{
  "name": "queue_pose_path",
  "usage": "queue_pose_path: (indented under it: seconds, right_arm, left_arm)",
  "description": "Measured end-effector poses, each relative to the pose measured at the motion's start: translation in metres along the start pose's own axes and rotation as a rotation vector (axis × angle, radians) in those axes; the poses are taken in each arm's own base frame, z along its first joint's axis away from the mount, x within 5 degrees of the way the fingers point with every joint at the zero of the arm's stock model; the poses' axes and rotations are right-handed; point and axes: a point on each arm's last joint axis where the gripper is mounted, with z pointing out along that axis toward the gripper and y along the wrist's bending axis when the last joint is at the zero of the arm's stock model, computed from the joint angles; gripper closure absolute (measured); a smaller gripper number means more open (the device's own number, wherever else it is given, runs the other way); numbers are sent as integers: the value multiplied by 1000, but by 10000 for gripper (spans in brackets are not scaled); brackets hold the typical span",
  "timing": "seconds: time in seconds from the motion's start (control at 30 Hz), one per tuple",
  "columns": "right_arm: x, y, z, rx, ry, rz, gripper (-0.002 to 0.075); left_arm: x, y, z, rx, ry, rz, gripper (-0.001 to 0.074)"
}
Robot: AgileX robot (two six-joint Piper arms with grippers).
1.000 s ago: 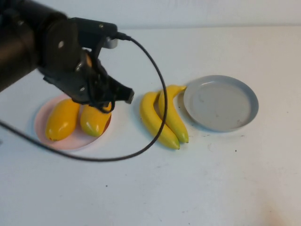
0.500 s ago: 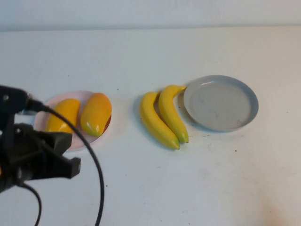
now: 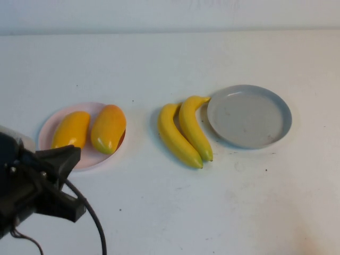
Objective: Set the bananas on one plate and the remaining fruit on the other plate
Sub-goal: Put another type of fruit in the right plate
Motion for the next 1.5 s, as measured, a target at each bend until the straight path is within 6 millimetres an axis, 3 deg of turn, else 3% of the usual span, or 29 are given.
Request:
queue_pose_path:
  seconds: [0.13, 0.3, 0.5, 0.63, 0.8, 1.17, 1.5]
  right_arm:
    - [0, 0, 0, 0, 0, 0, 741]
    - [0, 0, 0, 0, 2, 0, 741]
    - [0, 0, 0, 0, 2, 0, 741]
    - [0, 0, 0, 0, 2, 0, 741]
    - [0, 0, 0, 0, 2, 0, 741]
    - [0, 0, 0, 0, 2, 0, 742]
    - [0, 0, 0, 0, 2, 0, 741]
  left_arm:
    - [23, 2, -3, 16, -179, 53, 738]
    - [48, 16, -31, -102, -405, 30, 738]
    - [76, 26, -61, -290, -560, -1, 738]
    - [97, 27, -70, -376, -616, -16, 738]
    - [110, 26, -74, -398, -566, -63, 738]
    - [150, 29, -62, -426, -121, -172, 738]
    - [152, 29, -62, -427, -102, -176, 738]
